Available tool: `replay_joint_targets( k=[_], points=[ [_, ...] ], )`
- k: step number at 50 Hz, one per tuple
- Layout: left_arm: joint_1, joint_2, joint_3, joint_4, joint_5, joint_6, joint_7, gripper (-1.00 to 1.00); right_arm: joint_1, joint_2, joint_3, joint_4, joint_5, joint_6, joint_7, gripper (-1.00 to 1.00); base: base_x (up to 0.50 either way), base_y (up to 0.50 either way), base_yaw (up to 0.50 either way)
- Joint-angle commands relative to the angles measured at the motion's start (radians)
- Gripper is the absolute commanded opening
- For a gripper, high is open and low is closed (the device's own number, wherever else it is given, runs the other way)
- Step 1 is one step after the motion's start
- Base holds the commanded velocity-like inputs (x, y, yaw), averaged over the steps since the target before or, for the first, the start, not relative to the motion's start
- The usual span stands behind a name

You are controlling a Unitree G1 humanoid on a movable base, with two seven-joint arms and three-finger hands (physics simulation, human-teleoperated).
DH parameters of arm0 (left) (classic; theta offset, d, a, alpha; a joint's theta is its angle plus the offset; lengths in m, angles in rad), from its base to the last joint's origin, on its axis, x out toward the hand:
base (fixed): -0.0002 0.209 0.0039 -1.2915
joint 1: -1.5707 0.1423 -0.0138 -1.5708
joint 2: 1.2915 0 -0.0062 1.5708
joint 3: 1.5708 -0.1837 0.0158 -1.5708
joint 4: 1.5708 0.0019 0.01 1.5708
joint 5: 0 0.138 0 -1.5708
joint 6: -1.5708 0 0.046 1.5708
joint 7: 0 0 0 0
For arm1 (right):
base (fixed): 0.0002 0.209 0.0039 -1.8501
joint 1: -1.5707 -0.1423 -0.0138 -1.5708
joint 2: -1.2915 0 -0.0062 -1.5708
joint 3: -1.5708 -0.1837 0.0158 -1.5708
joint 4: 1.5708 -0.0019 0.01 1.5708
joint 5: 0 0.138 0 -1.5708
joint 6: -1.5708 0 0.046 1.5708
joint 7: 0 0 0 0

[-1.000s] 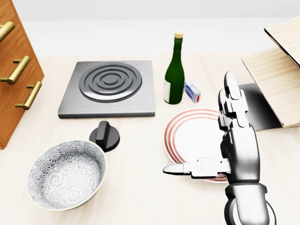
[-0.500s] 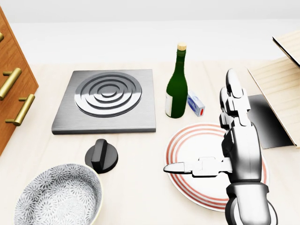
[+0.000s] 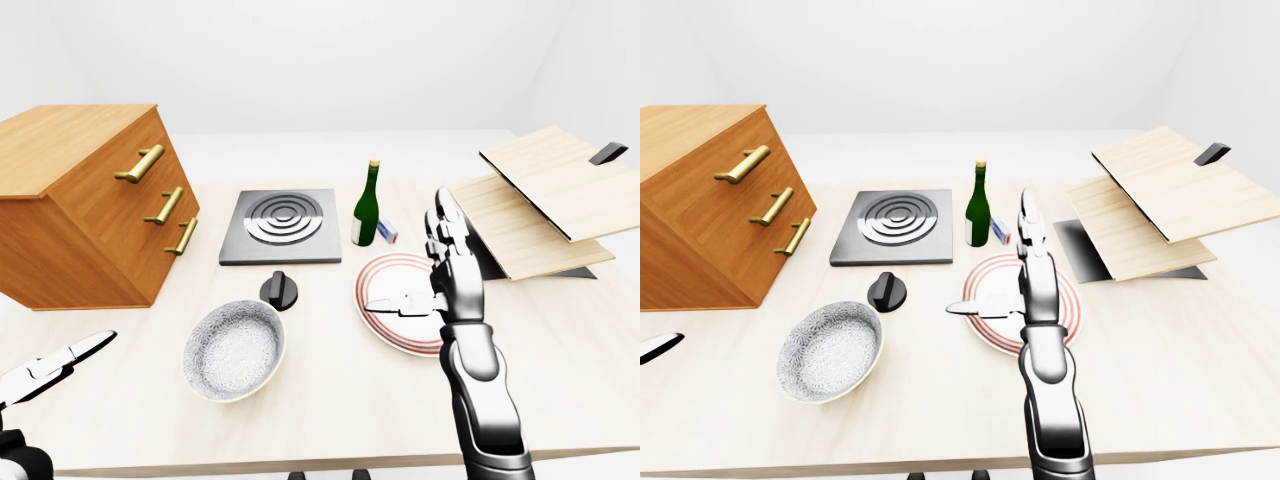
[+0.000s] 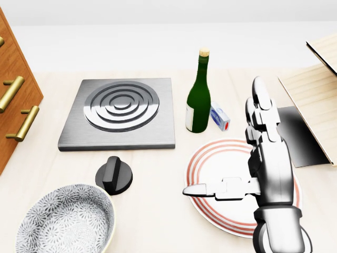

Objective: Pick up the akita bowl and put it on the plate.

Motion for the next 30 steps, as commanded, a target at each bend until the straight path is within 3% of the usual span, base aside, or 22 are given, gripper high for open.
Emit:
replay_joint_targets(
  k=[1,18,30],
  points=[
    [0.0,0.0,0.001,0.004,0.001,0.0,-0.002,1.0,-0.009,-0.001,0.02,-0.055,-0.018,0.0,0.025,0.97,0.0,0.0,0.0],
    [-0.001,0.002,0.001,0.002,0.0,0.0,0.0,1.0,-0.07,0.002,0.1,-0.203,-0.136,0.0,0.103,0.97,0.0,0.0,0.0],
    [-0.002,0.002,0.001,0.005,0.0,0.0,0.0,1.0,-0.107,0.014,0.197,-0.305,-0.291,0.0,0.25,0.97,0.0,0.0,0.0]
  ],
)
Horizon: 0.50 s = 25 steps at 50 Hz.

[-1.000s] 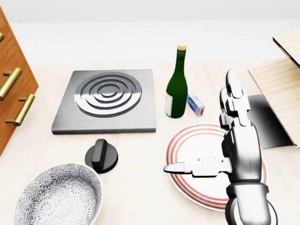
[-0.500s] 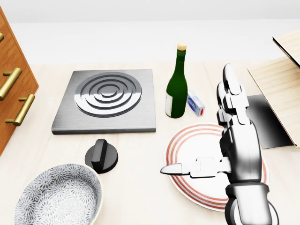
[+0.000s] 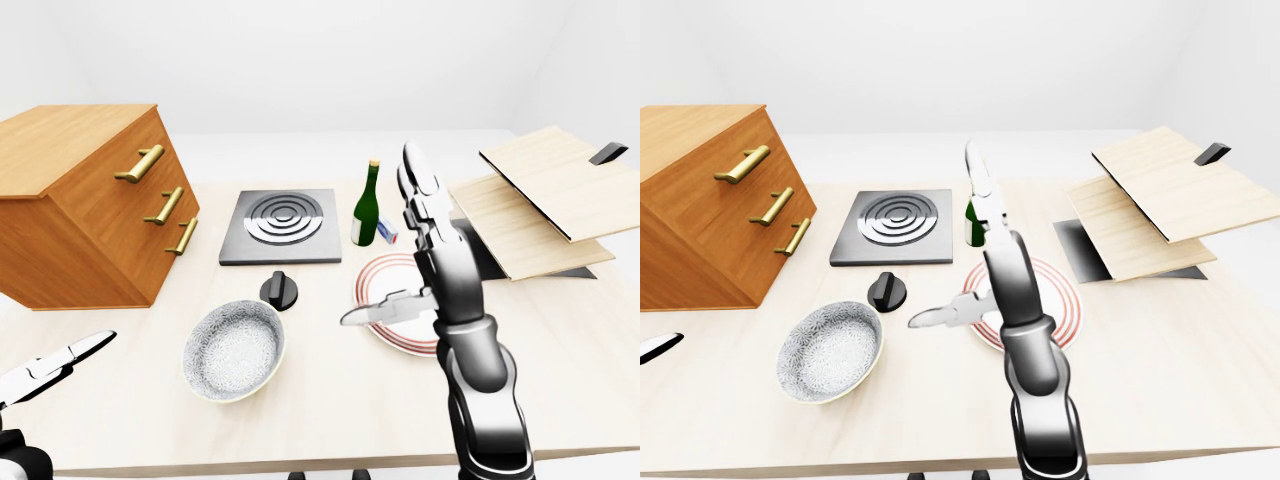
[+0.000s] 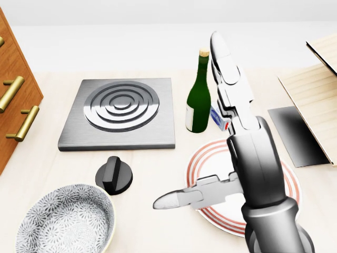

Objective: Pick up the akita bowl and put it on the plate.

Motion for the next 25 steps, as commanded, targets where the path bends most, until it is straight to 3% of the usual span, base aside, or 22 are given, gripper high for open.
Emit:
replay_joint_targets(
  k=[1,11,18,25],
  points=[
    [0.0,0.0,-0.001,0.004,0.0,0.0,0.001,1.0,-0.049,0.008,0.081,-0.098,-0.14,0.0,0.122,0.97,0.0,0.0,0.0],
    [0.0,0.0,-0.001,0.001,-0.001,0.0,0.002,1.0,-0.091,0.043,0.187,-0.122,-0.322,0.0,0.281,0.97,0.0,0.0,0.0],
    [0.0,0.0,-0.002,0.003,0.0,0.0,0.003,1.0,-0.16,0.068,0.253,-0.178,-0.574,0.0,0.559,0.97,0.0,0.0,0.0],
    [0.001,0.0,0.001,0.0,-0.002,0.0,0.001,1.0,-0.128,0.132,0.282,-0.168,-0.774,0.0,0.577,0.97,0.0,0.0,0.0]
  ],
)
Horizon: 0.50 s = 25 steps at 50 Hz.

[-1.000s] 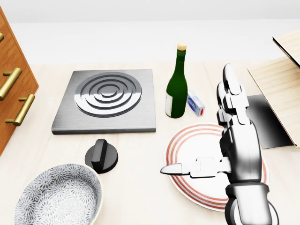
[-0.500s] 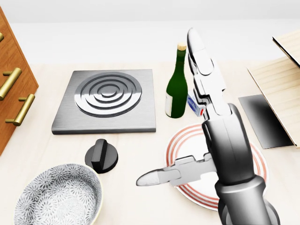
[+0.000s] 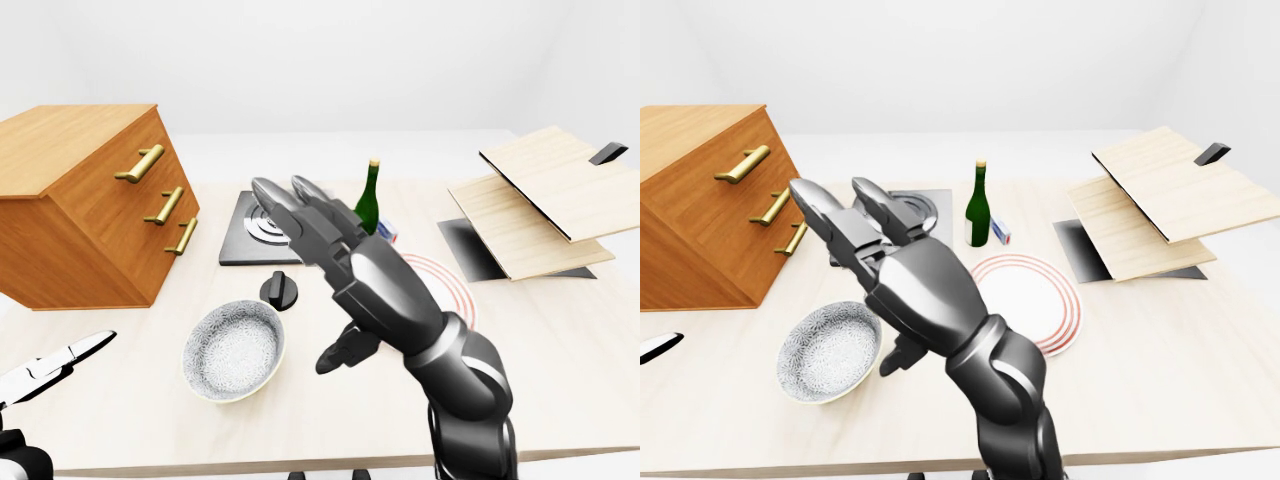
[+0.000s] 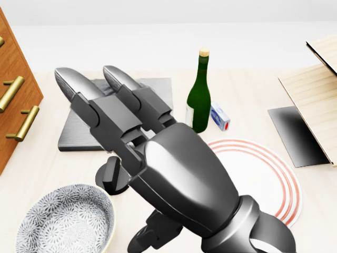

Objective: Pick up the akita bowl and put it on the plate.

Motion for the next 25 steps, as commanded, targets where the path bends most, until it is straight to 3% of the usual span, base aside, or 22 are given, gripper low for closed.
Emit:
replay_joint_targets(
  k=[1,11,25],
  points=[
    [0.0,0.0,0.003,-0.002,-0.001,0.0,-0.001,1.0,-0.005,0.071,0.067,-0.019,-0.308,0.0,0.108,0.97,0.0,0.0,0.0],
    [0.001,0.0,0.005,-0.004,-0.002,0.0,-0.002,1.0,-0.055,0.169,0.032,-0.044,-0.576,0.0,0.108,0.97,0.0,0.0,0.0],
    [-0.001,0.0,0.006,-0.009,-0.005,0.0,-0.002,1.0,-0.057,0.272,0.05,-0.063,-0.77,0.0,0.108,0.97,0.0,0.0,0.0]
  ],
)
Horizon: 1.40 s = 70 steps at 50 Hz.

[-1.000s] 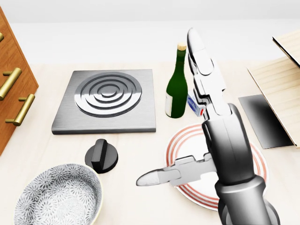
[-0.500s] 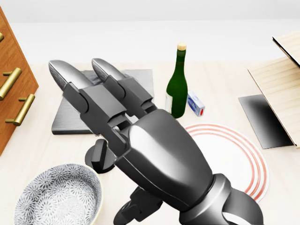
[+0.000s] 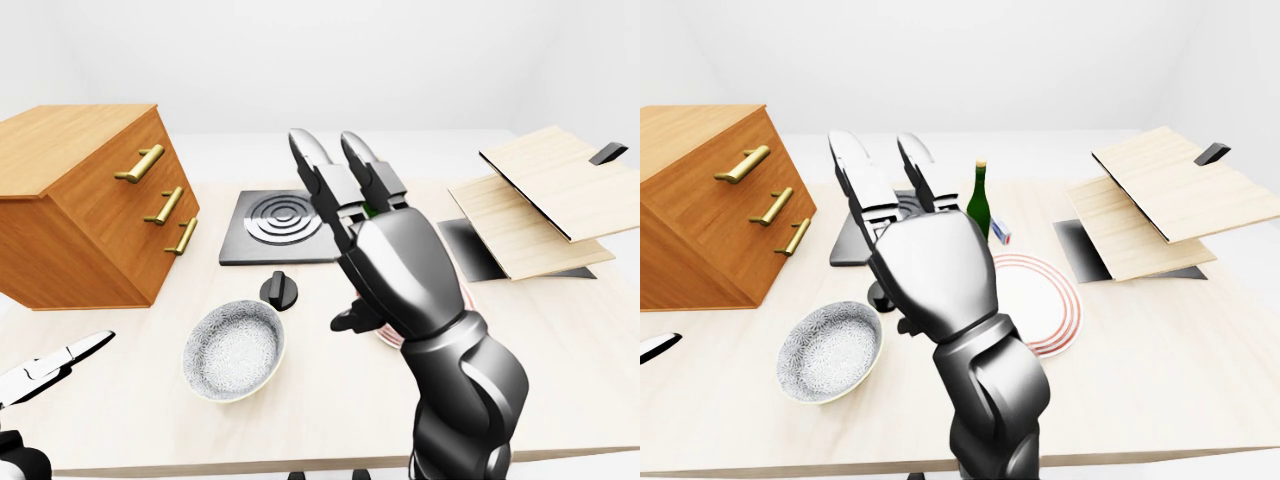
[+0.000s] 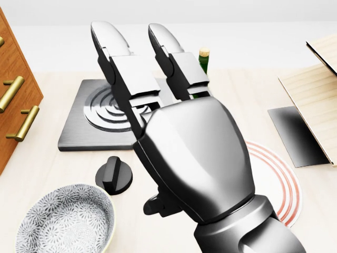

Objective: Pick up the akita bowl and put it on the plate.

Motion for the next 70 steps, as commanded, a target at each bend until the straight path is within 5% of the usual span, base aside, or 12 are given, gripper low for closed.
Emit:
replay_joint_targets(
  k=[1,13,37,45,53,56,59,70],
  points=[
    [-0.001,0.0,0.001,-0.003,-0.002,0.0,0.0,1.0,-0.001,0.077,0.017,-0.014,-0.178,0.0,0.0,0.98,0.0,0.0,0.0],
    [0.0,-0.001,0.003,-0.01,-0.005,0.0,-0.001,1.0,0.141,0.064,0.155,-0.007,-0.214,0.0,0.0,0.97,0.0,0.0,0.0],
    [-0.003,0.003,-0.006,0.01,-0.006,0.0,0.004,1.0,0.111,0.081,0.159,0.119,-0.236,0.0,0.0,0.98,0.0,0.0,0.0],
    [0.002,0.001,-0.001,0.005,-0.012,0.0,-0.001,1.0,0.192,0.081,0.192,0.175,-0.286,0.0,0.0,0.97,0.0,0.0,0.0],
    [0.001,0.001,0.004,-0.001,-0.014,0.0,-0.005,1.0,0.307,0.081,0.132,0.261,-0.399,0.0,0.0,0.97,0.0,0.0,0.0],
    [-0.002,0.003,0.002,0.002,-0.013,0.0,-0.004,1.0,0.347,0.081,0.11,0.28,-0.457,-0.108,0.0,0.97,0.0,0.0,0.0],
    [-0.001,0.002,0.004,0.005,-0.016,0.0,-0.004,1.0,0.383,0.081,0.128,0.298,-0.49,-0.156,0.0,0.97,0.0,0.0,0.0],
    [-0.003,0.006,0.004,-0.007,-0.017,0.0,-0.003,1.0,0.402,0.081,0.118,0.361,-0.583,-0.175,0.0,0.97,0.0,0.0,0.0]
  ],
)
